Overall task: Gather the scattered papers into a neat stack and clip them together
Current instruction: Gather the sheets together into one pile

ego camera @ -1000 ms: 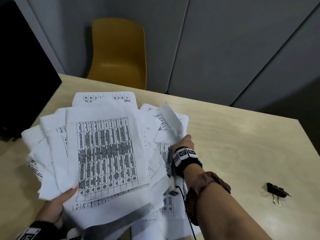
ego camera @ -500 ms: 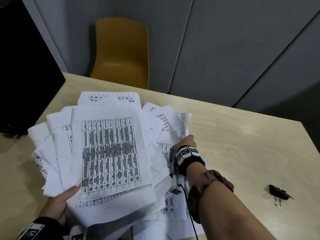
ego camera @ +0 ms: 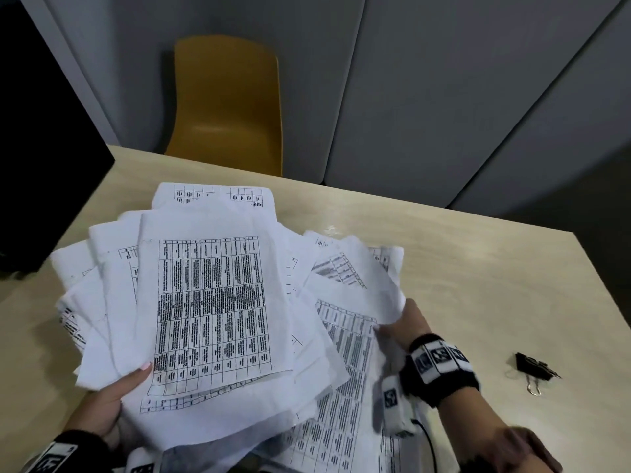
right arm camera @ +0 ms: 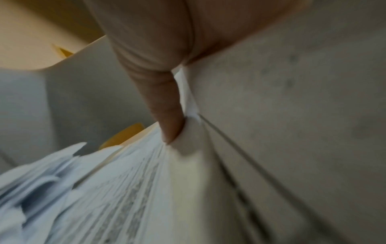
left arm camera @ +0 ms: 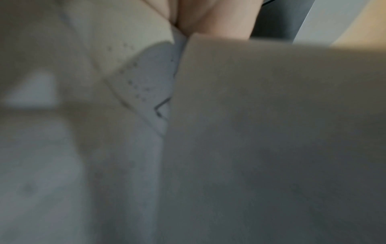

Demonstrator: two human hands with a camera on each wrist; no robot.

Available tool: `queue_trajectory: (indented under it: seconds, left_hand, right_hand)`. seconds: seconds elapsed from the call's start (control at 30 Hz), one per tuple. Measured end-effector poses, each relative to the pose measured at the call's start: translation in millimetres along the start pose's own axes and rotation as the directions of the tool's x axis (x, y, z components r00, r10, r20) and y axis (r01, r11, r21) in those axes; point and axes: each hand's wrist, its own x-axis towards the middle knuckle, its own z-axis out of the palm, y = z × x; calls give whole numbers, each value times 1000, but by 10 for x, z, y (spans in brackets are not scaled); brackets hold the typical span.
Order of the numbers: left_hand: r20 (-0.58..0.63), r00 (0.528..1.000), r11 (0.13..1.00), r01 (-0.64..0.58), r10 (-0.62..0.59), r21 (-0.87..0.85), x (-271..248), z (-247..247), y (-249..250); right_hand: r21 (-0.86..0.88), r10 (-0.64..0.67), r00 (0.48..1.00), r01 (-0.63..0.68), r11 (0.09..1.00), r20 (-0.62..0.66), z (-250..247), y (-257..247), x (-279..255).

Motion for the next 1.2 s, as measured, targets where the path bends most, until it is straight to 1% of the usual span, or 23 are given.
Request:
queue_trajectory:
  seconds: [0.03, 0.07, 0.13, 0.17, 0.2, 0.27, 0.3, 0.33, 0.4, 0.43, 0.47, 0.5, 0.53, 0.57, 0.6, 0.67, 0.7, 0.8, 0.87, 0.93, 1.03, 1.1, 1.2]
  left_hand:
    - [10, 1000, 1000, 29, -29, 7, -6, 0, 6]
    - [19, 998, 998, 56, -57, 21, -17, -5, 9]
    - [12, 995, 994, 93, -94, 61, -16, -12, 17]
    - [-2, 996, 992, 89, -89, 85, -3, -22, 24]
    - [-8, 997, 992, 72, -72, 106, 4, -35, 27]
    - [-22, 998, 987, 56, -53, 152, -2, -29, 27]
    - [-32, 998, 984, 52, -47, 172, -11, -20, 33]
    - [-32, 999, 985, 45, -40, 166, -6, -42, 27]
    - [-39, 998, 983, 47, -41, 178, 18, -93, 11]
    - [-41, 998, 979, 46, -38, 197, 90, -162, -18]
    - [-33, 999, 978, 44, -38, 206, 132, -204, -33]
    - [-32, 998, 975, 55, -49, 216, 118, -192, -30]
    - [-22, 998, 974, 62, -59, 219, 87, -154, -19]
    - [-11, 998, 969, 64, -63, 238, 16, -84, 7]
    - [-2, 998, 965, 58, -60, 256, -38, -5, 26]
    - [7, 1000, 960, 15, -17, 278, -81, 77, 30]
    - [7, 1000, 958, 1, -3, 288, -89, 91, 29]
    - [9, 1000, 954, 4, -7, 301, -50, 92, 12]
    - [13, 1000, 951, -8, 5, 310, -42, 89, 12]
    - [15, 999, 946, -31, 28, 323, -38, 102, 3]
    - [34, 998, 941, -55, 47, 332, -40, 100, -18]
    - [38, 998, 936, -68, 58, 345, -63, 110, -17]
    - [24, 995, 932, -98, 96, 348, -100, 141, -32]
  right_hand:
    - [119, 11, 1000, -9, 993, -13, -14, 149, -25]
    - [288, 28, 999, -21, 957, -20, -22, 286, -73]
    - [574, 75, 997, -79, 815, 31, 56, 554, -112]
    - [656, 69, 994, -109, 747, 86, 114, 607, -174]
    - [680, 40, 990, -122, 723, 135, 153, 611, -262]
    - [628, -28, 975, -120, 769, 220, 195, 562, -417]
    - [587, -42, 972, -106, 802, 233, 224, 544, -450]
    - [548, -49, 976, -77, 833, 213, 242, 516, -463]
    - [494, -17, 994, -40, 869, 110, 286, 482, -453]
    - [513, -11, 997, -31, 858, 79, 290, 462, -450]
    - [581, -19, 996, -36, 813, 88, 293, 448, -451]
    - [651, -39, 989, -62, 757, 140, 290, 437, -469]
    - [688, -60, 978, -96, 720, 199, 298, 442, -454]
    - [667, -66, 971, -107, 737, 229, 309, 467, -460]
    - [611, -57, 974, -92, 786, 220, 325, 482, -469]
    - [524, -6, 997, -36, 851, 78, 380, 511, -497]
    - [523, 27, 1000, -20, 852, -5, 392, 515, -511]
    - [496, 82, 978, 25, 868, -192, 290, 508, -561]
    - [482, 74, 952, 83, 872, -298, 164, 505, -591]
    - [469, 56, 918, 147, 871, -391, -3, 455, -638]
    - [381, -23, 856, 253, 889, -516, -268, 349, -701]
    - [319, -80, 790, 336, 886, -608, -447, 268, -768]
    - [251, -154, 693, 446, 859, -704, -662, 124, -899]
